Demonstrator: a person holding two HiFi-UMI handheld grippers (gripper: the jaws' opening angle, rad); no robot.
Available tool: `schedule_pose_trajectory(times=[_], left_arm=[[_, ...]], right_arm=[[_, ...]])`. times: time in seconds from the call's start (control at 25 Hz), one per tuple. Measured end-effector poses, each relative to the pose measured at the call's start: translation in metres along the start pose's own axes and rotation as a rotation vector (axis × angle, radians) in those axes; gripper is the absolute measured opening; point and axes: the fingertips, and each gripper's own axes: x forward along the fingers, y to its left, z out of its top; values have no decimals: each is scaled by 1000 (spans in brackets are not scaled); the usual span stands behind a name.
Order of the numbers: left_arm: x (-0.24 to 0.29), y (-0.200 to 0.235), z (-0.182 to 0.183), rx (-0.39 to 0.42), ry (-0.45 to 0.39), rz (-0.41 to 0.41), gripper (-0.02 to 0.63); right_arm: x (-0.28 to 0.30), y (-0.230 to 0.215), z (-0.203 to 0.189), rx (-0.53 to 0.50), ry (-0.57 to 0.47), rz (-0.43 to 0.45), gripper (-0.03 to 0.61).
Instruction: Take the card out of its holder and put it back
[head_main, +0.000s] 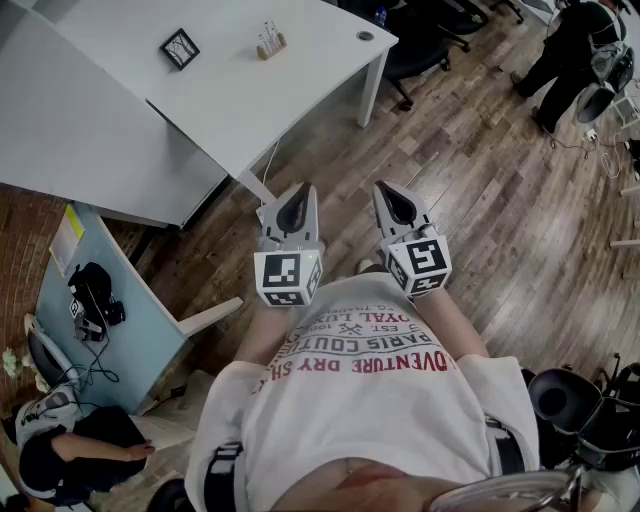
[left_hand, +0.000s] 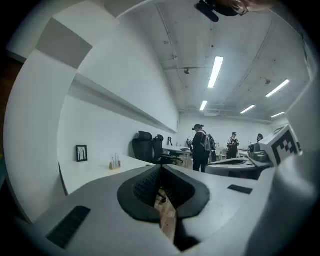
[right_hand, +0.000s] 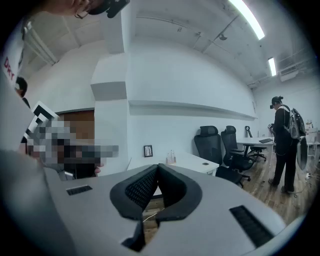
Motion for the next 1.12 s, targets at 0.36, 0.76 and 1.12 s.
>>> schedule_pose_trajectory(times=[0.36,0.76,1.12], left_arm=[[-5,9,-1,-5,-10,25,25],[5,21,-5,-36,11,48,25],[53,21,-17,-46,45,60,25]], right_arm=[[6,10,1,-25,4,35,25],[18,-3,-4,35,35,21,25],[43,-44,-14,51,36,25,25]])
